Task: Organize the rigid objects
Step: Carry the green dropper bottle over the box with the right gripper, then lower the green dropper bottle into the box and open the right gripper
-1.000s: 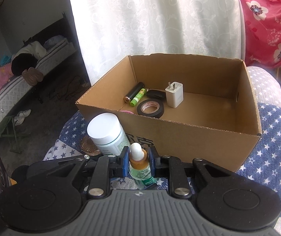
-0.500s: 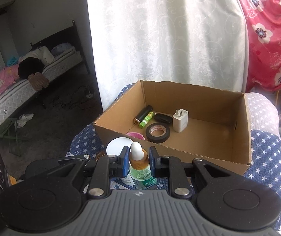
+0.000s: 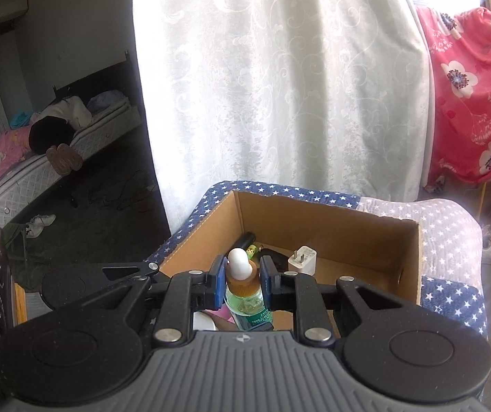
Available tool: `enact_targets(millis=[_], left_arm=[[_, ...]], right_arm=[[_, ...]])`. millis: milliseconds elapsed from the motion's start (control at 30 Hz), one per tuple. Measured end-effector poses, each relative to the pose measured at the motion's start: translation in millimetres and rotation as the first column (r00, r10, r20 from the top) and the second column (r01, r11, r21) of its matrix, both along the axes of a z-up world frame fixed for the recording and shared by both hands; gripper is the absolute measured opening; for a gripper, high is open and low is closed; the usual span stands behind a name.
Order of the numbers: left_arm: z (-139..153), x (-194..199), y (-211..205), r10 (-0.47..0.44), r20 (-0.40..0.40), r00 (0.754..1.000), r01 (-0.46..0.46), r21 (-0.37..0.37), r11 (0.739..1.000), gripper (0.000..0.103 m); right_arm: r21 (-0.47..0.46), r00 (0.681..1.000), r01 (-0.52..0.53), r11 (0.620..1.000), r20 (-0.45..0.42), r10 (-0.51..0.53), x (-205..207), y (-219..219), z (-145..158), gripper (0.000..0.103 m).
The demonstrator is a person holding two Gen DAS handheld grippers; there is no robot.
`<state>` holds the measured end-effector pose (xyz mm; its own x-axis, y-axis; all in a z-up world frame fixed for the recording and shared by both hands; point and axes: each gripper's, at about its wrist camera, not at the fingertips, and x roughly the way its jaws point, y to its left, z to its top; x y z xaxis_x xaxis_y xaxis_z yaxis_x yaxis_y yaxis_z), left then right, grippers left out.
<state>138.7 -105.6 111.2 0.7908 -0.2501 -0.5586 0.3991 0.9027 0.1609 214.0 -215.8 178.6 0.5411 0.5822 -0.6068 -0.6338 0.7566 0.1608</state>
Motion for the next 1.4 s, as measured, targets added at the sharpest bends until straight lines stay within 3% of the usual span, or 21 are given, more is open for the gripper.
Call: enact_targets(millis=[167, 367, 600, 1000, 1233, 1400], left_arm=[[3, 61, -3, -0.028, -0.128, 0.991, 0.029, 0.002, 1.0, 0.032], [-15, 125, -15, -0.031, -0.282, 0.959, 0.039, 0.024, 0.999, 0.032], [-42, 169, -34, -0.006, -0.374, 0.928, 0.033, 0.066, 0.997, 0.032], [-60, 185, -25, 0.028, -0.447, 0.894, 0.024, 0.112, 0.993, 0.033], [-47, 175, -13, 0.029, -0.441, 0.897, 0.01, 0.085, 0.996, 0.035], [-26, 152, -1, 0.02, -0.392, 0.92, 0.0, 0.053, 0.999, 0.042]], right_arm=[[-0.015, 0.997, 0.015, 1.0, -0.074, -0.016, 55, 5, -11, 0.022], [-0.025, 0.984, 0.033, 0.999, -0.172, -0.037, 117, 5, -42, 0.022], [-0.033, 0.963, 0.043, 0.999, -0.265, -0.05, 165, 7, -77, 0.022], [-0.188, 0.958, 0.044, 0.981, -0.271, -0.094, 198, 21, -129, 0.022], [-0.146, 0.954, 0.067, 0.987, -0.28, -0.106, 201, 18, -120, 0.026], [-0.057, 0.957, 0.107, 0.993, -0.265, -0.119, 183, -1, -94, 0.038]])
